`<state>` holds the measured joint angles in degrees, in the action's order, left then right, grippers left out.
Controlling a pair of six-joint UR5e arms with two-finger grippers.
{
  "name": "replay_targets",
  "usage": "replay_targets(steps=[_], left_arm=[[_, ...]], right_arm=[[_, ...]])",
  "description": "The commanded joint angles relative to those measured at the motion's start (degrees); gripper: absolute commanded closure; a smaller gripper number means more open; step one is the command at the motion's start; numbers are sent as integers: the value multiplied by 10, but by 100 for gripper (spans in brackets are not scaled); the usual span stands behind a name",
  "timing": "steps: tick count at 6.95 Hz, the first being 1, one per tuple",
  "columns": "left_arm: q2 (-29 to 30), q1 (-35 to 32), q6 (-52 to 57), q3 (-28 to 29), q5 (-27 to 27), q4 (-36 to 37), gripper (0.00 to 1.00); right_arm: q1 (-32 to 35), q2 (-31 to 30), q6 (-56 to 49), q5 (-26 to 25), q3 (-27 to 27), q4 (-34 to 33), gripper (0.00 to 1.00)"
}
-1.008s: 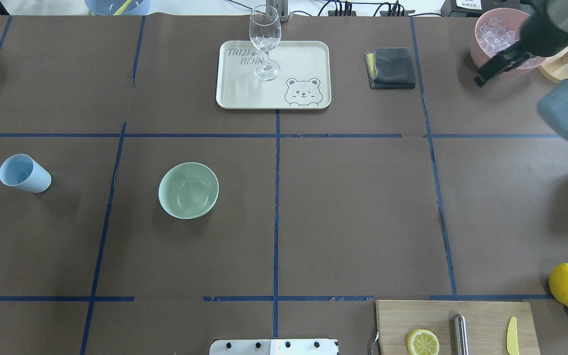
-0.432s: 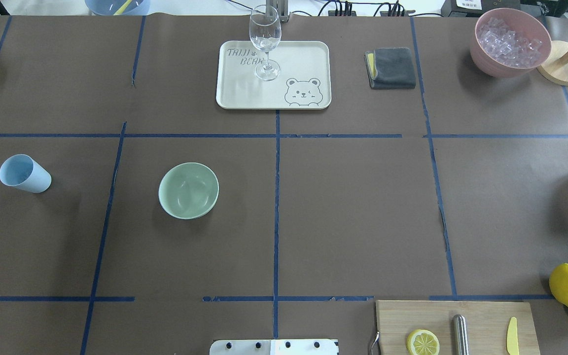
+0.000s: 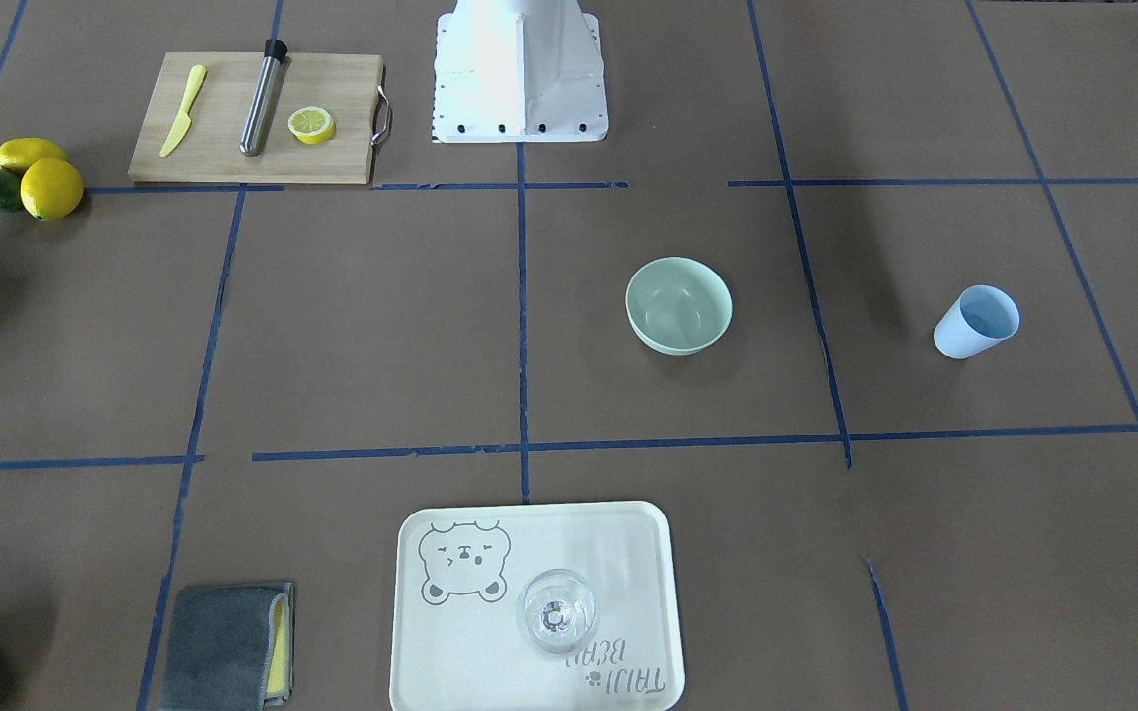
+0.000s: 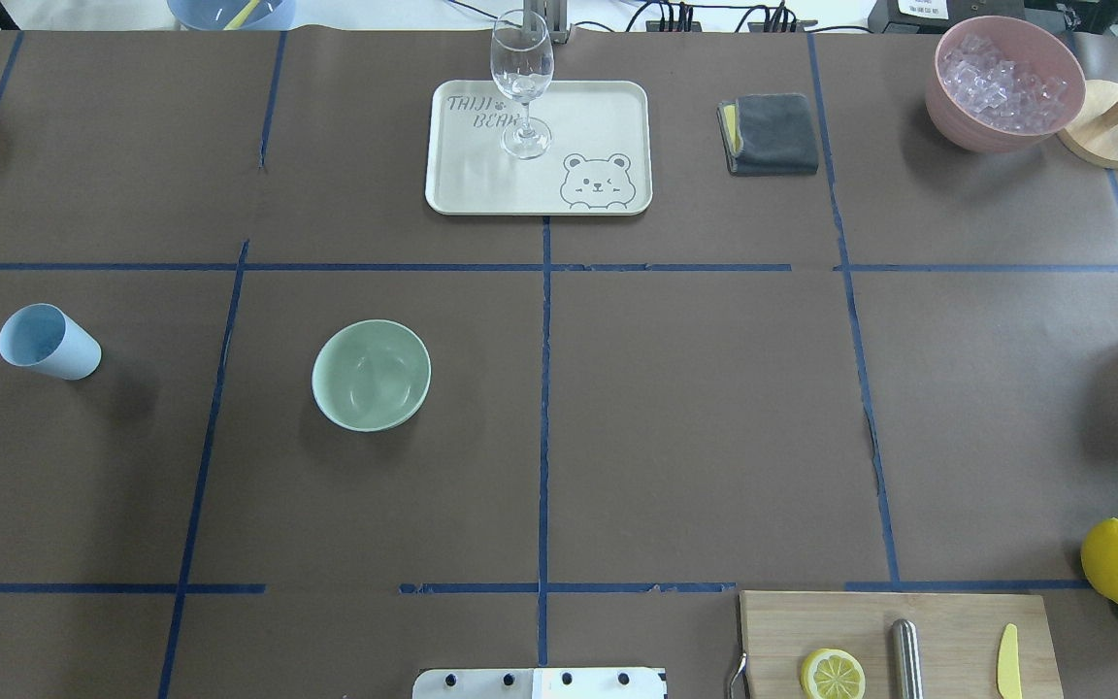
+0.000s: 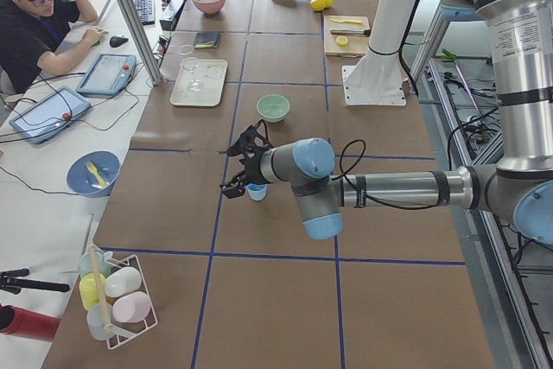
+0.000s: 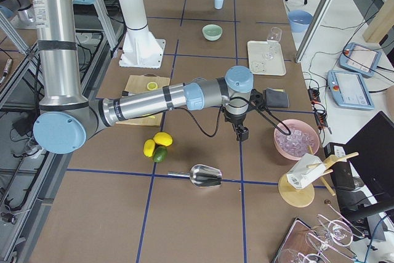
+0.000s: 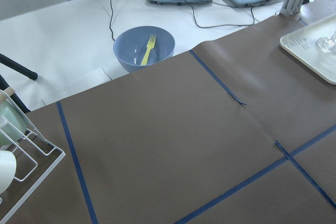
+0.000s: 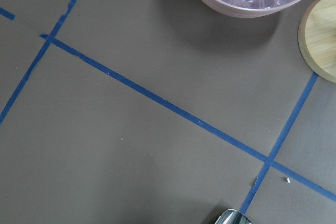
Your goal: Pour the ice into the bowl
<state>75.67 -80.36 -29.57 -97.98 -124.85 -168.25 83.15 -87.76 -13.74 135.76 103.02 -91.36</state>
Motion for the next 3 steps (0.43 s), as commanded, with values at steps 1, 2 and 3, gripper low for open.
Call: replay_targets(steps=[1, 2, 3], left_arm=[[-38, 109, -99, -16, 122, -73, 0], [-52, 171, -123, -24, 211, -74, 0], [-61, 237, -150, -25, 315, -77, 0]], right_arm=[[2, -11, 0, 0, 2, 0, 0], [2, -13, 0, 0, 3, 0, 0], [3, -13, 0, 0, 3, 0, 0]])
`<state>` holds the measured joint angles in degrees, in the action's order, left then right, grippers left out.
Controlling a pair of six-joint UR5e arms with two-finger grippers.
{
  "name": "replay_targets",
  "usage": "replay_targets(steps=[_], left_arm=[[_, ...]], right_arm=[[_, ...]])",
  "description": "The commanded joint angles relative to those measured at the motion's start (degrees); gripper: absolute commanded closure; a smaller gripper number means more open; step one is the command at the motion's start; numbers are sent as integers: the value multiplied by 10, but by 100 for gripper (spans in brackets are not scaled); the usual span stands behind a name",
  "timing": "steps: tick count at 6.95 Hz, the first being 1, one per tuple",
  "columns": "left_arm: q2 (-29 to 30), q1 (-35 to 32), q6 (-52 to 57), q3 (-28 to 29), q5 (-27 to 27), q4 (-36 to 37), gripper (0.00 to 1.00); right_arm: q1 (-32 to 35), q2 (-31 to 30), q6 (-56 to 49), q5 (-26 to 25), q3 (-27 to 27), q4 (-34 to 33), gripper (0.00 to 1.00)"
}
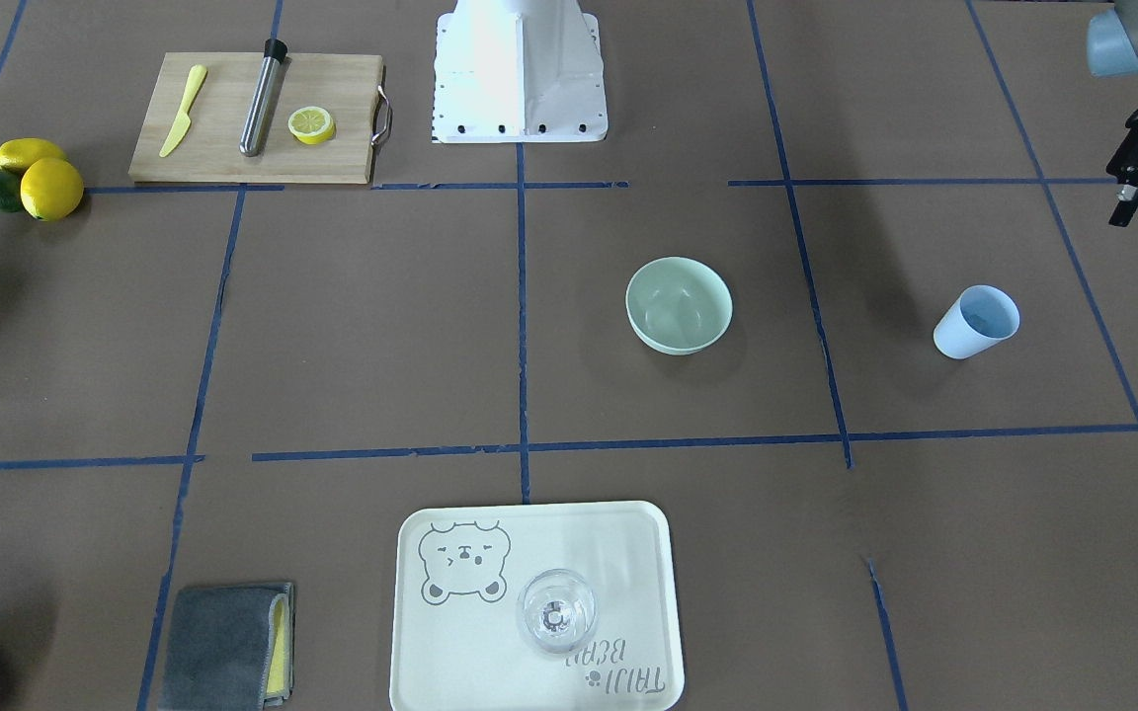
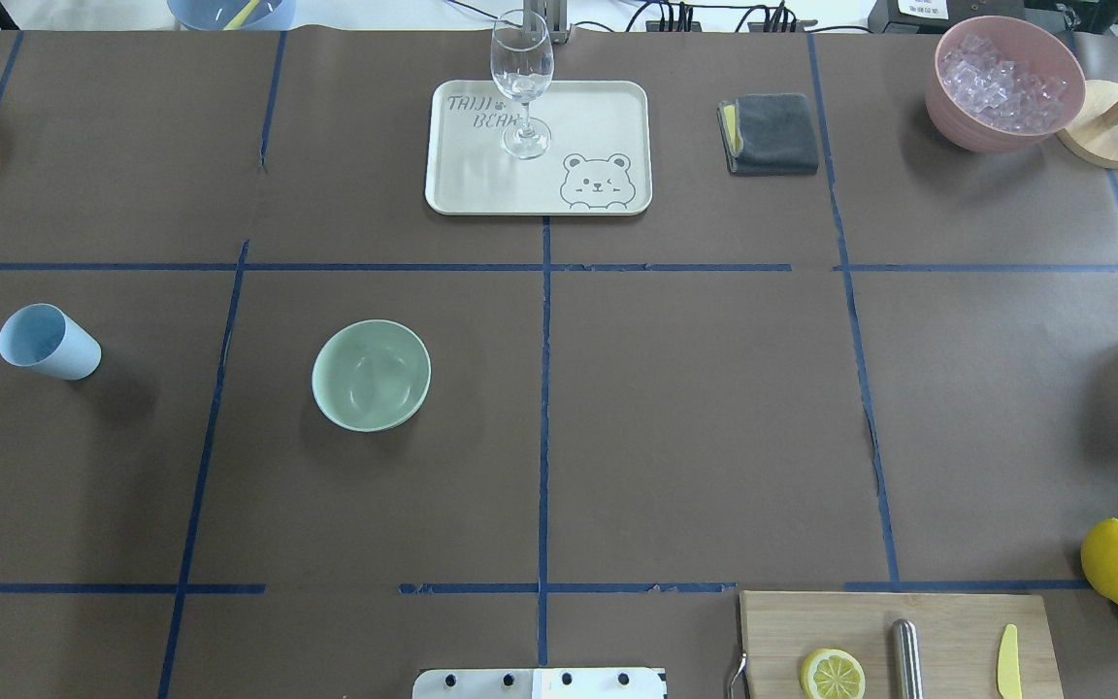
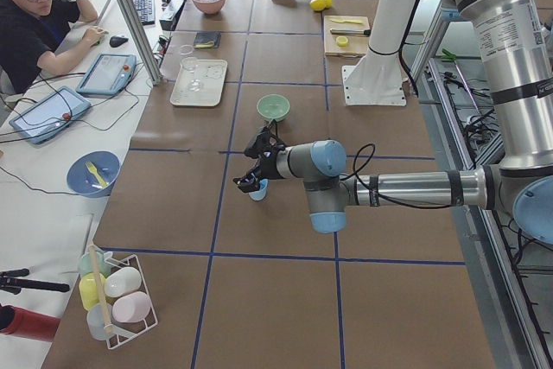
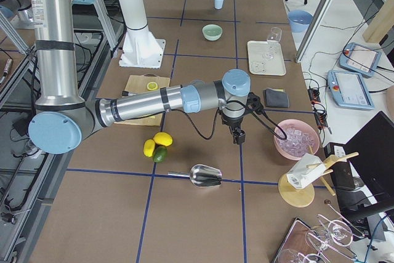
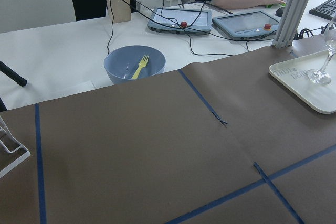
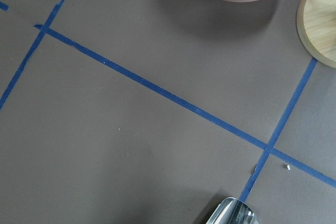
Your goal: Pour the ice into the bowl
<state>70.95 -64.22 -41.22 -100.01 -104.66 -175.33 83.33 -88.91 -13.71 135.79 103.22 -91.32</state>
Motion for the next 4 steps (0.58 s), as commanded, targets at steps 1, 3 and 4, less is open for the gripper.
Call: replay_targets(steps=[1, 3, 4], left_arm=[[-23, 134, -63, -4, 191, -8, 0], [-30, 260, -142, -4, 349, -6, 0], [-30, 324, -166, -3, 432, -3, 0]], right_arm=[[1, -1, 0, 0, 1, 0, 0], [2, -2, 1, -1, 0, 0, 0], [2, -2, 1, -1, 0, 0, 0]])
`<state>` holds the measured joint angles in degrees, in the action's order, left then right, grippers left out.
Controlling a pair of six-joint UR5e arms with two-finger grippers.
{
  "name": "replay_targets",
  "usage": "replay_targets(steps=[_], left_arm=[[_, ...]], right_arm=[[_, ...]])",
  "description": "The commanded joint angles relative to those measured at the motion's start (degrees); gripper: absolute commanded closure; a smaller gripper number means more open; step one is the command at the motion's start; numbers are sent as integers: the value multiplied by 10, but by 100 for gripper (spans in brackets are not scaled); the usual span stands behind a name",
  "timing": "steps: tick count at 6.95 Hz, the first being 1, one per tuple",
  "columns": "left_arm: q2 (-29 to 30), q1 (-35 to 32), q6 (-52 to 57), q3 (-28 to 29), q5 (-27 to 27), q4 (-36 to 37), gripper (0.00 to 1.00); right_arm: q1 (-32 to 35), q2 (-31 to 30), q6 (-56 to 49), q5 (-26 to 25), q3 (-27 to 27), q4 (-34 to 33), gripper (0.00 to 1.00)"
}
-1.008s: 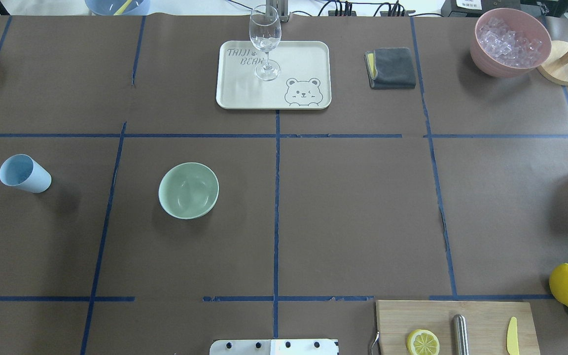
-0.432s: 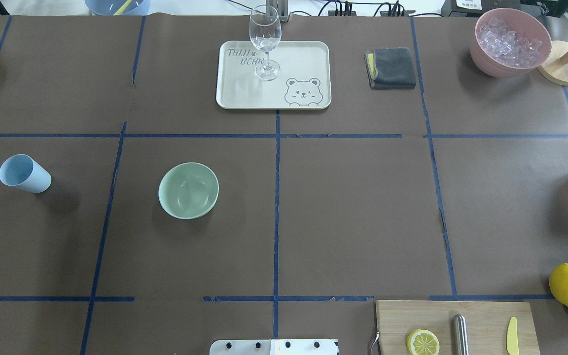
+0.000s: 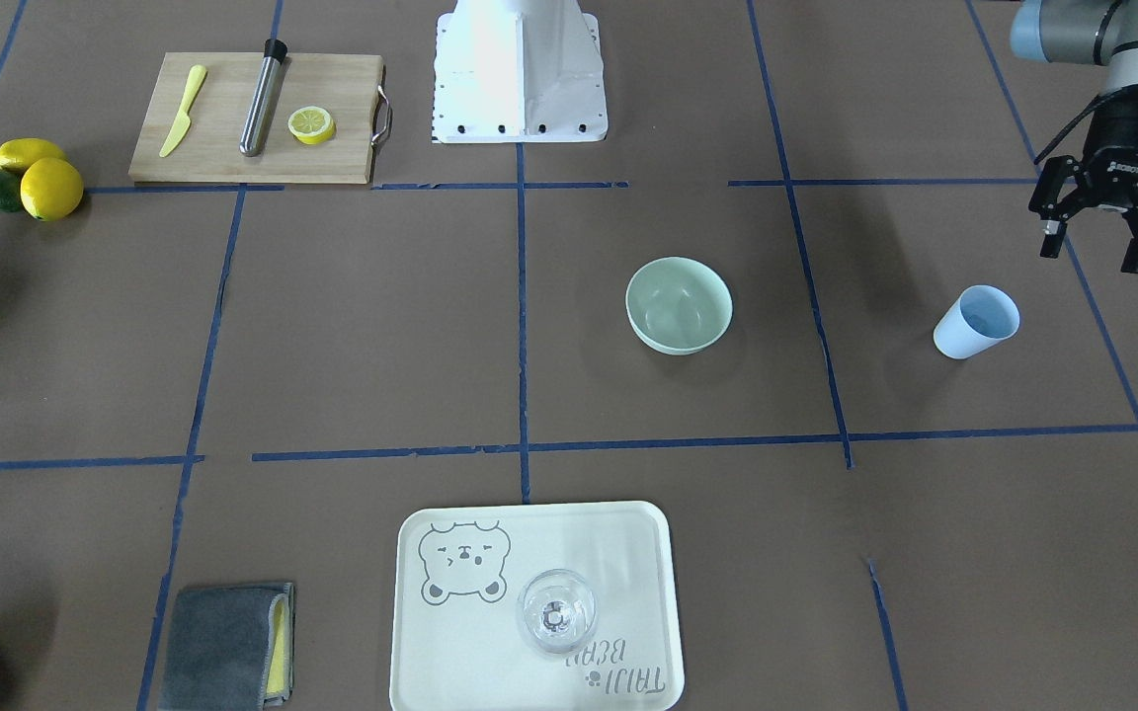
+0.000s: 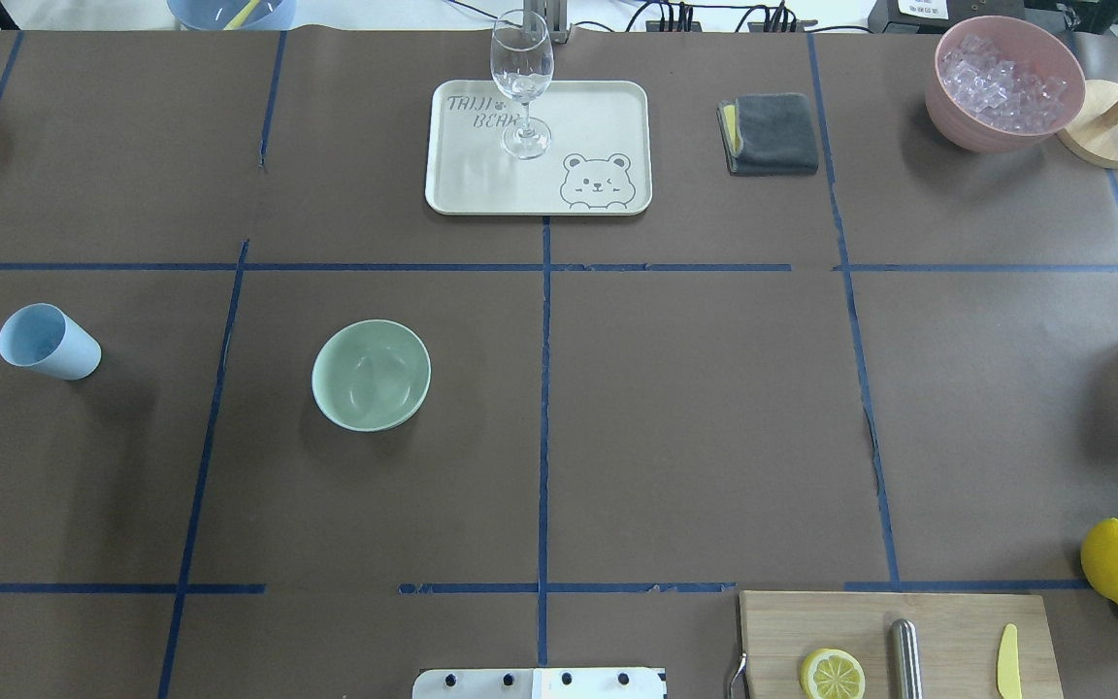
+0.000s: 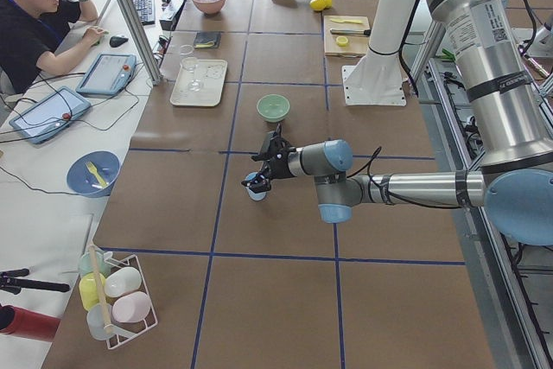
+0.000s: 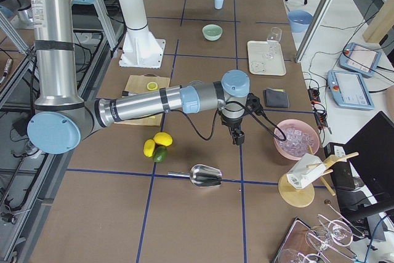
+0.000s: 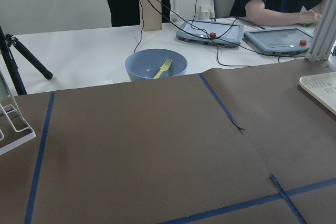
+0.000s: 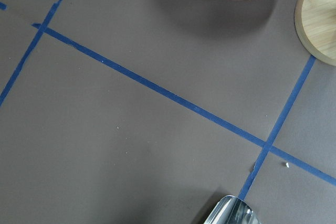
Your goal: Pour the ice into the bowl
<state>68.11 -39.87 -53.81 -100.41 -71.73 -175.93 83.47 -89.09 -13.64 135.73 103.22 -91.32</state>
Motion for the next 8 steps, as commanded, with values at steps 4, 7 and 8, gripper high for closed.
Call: replay_targets(steps=[4, 7, 8], left_arm=[[4, 231, -128, 43, 309, 74, 0], [56, 248, -135, 96, 345, 75, 0], [67, 248, -134, 107, 346, 75, 0]], right_arm=[[4, -2, 1, 0, -1, 0, 0], [6, -5, 1, 0, 0, 0, 0], [6, -5, 1, 0, 1, 0, 0]])
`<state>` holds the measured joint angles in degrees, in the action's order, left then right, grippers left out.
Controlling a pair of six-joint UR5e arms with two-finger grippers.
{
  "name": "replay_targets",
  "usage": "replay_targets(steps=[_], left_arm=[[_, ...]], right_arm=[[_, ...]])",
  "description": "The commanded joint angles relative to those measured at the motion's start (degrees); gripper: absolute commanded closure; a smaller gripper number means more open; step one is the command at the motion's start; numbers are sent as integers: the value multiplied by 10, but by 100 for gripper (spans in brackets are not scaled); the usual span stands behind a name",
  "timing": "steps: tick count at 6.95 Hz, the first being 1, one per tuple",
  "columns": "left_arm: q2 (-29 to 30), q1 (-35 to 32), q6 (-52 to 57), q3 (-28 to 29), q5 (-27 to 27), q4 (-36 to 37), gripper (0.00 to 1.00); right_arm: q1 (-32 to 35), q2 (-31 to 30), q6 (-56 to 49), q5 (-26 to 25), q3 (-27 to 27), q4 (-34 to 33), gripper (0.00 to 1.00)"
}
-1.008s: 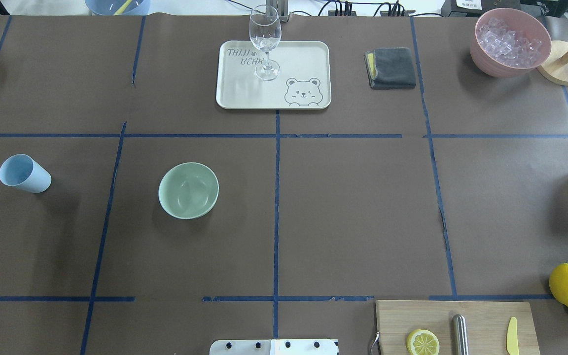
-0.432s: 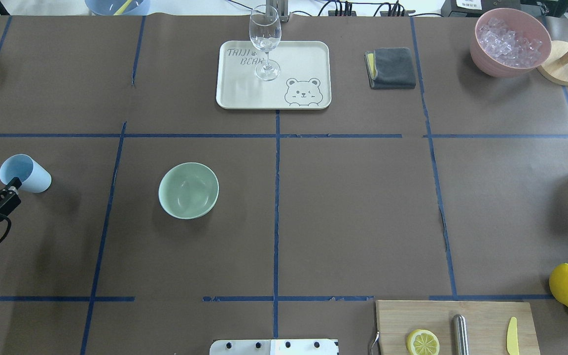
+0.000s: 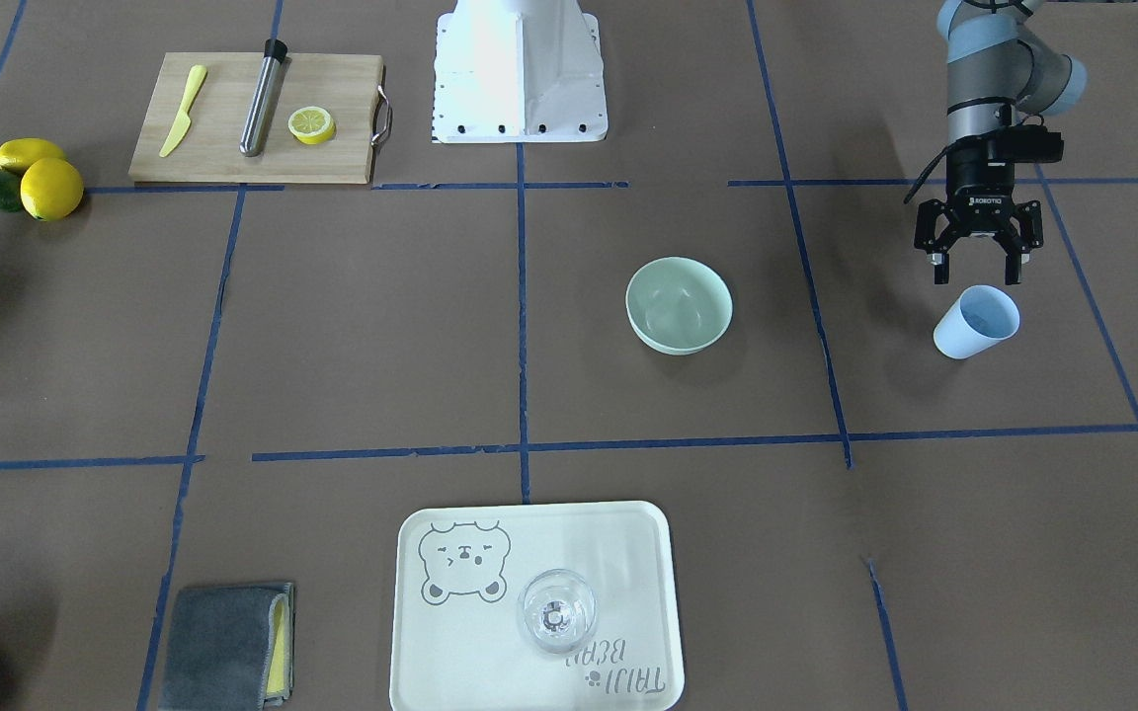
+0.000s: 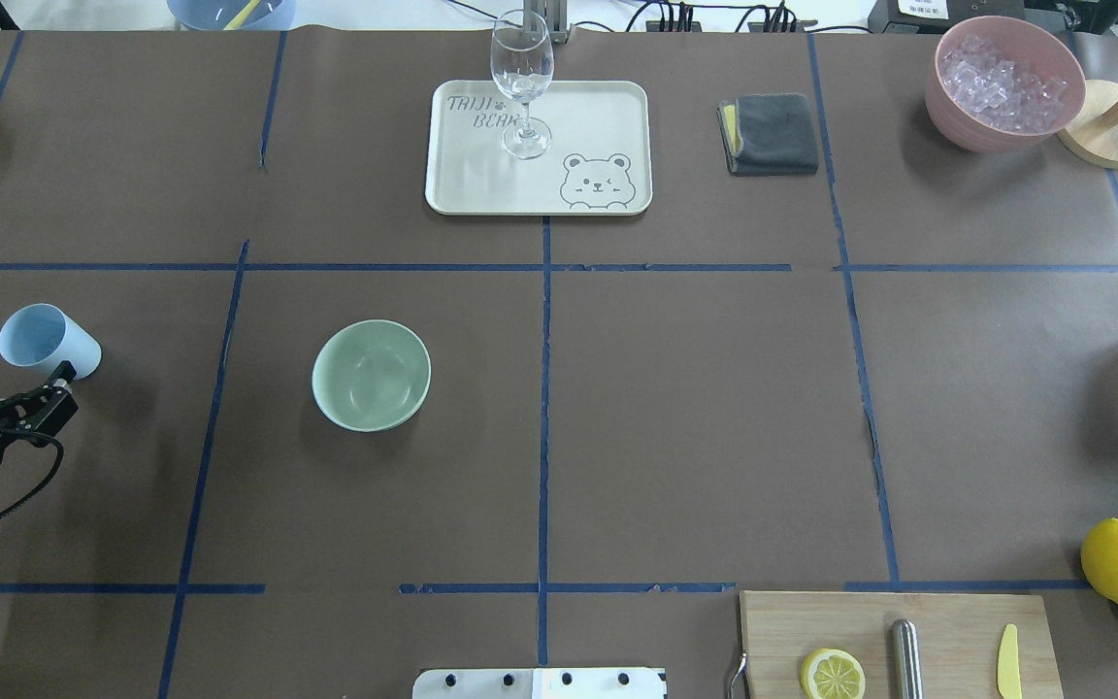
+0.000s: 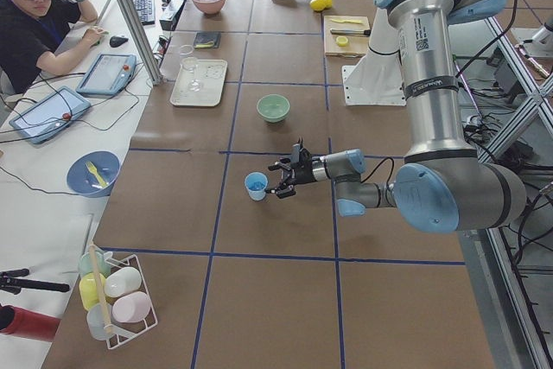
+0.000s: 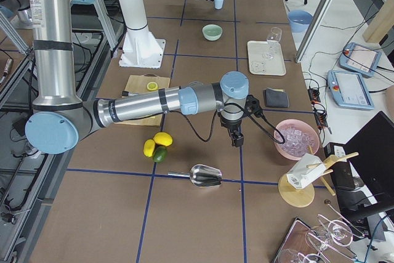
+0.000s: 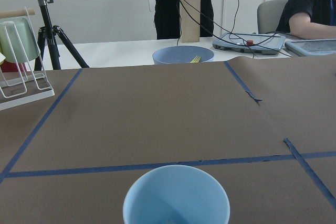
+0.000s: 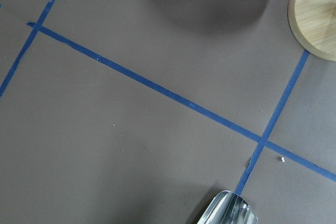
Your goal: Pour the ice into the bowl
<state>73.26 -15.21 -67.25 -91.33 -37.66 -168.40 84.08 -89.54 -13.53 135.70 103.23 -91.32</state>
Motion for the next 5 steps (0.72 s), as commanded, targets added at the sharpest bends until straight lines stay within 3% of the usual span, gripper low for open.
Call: replay_targets(steps=[1, 5], left_arm=[[33, 1, 4, 33, 4, 0, 0], [56, -50, -2, 73, -3, 1, 0]], right_arm=[[0, 0, 0, 0, 0, 0, 0], [0, 2, 1, 0, 0, 0, 0]])
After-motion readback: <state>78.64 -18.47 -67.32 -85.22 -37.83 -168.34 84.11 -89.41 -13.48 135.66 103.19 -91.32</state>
